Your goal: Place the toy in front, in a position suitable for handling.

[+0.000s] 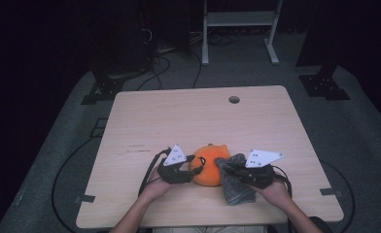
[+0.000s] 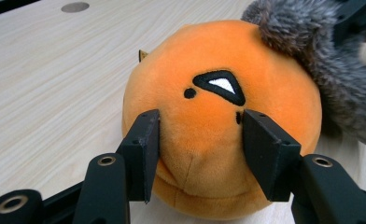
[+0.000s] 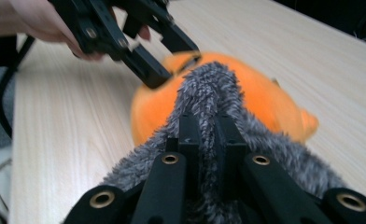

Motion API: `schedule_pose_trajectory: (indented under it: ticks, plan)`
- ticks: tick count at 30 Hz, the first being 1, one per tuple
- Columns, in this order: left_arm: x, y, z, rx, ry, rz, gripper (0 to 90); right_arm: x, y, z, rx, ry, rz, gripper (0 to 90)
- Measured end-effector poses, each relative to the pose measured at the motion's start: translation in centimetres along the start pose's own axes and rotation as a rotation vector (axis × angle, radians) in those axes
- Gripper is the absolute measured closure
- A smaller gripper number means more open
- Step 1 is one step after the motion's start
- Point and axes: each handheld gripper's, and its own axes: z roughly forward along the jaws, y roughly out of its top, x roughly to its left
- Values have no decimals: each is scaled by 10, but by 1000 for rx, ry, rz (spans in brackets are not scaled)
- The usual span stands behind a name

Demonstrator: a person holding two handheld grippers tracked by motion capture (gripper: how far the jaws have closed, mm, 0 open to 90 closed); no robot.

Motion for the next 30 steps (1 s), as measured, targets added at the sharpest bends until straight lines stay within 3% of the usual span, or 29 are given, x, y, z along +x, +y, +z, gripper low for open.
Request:
schedule_pose_trajectory:
  ticks: [6,12,14,16,18,20,24,30]
  plan:
    - [-2,1,1,2,-1,13,479,-18,-18,-14,35,-56,74,828]
    - [-2,1,-4,9,-21,26,471,-17,1,-9,-44,-18,84,828]
    - [-5,9,-12,-56,-29,45,367,-14,7,0,-29,5,62,827]
    - [-7,16,-15,-96,-25,48,361,-9,9,7,-28,36,50,827]
    - [-9,18,-9,-65,-10,71,397,-4,13,11,-39,54,39,828]
    - [-7,15,-5,-35,-16,63,422,-2,14,12,-43,52,33,828]
    - [-3,9,-4,-5,-31,32,448,-10,2,9,-15,31,58,827]
    - [-6,5,-4,21,-30,44,461,-18,-12,-3,36,-20,66,827]
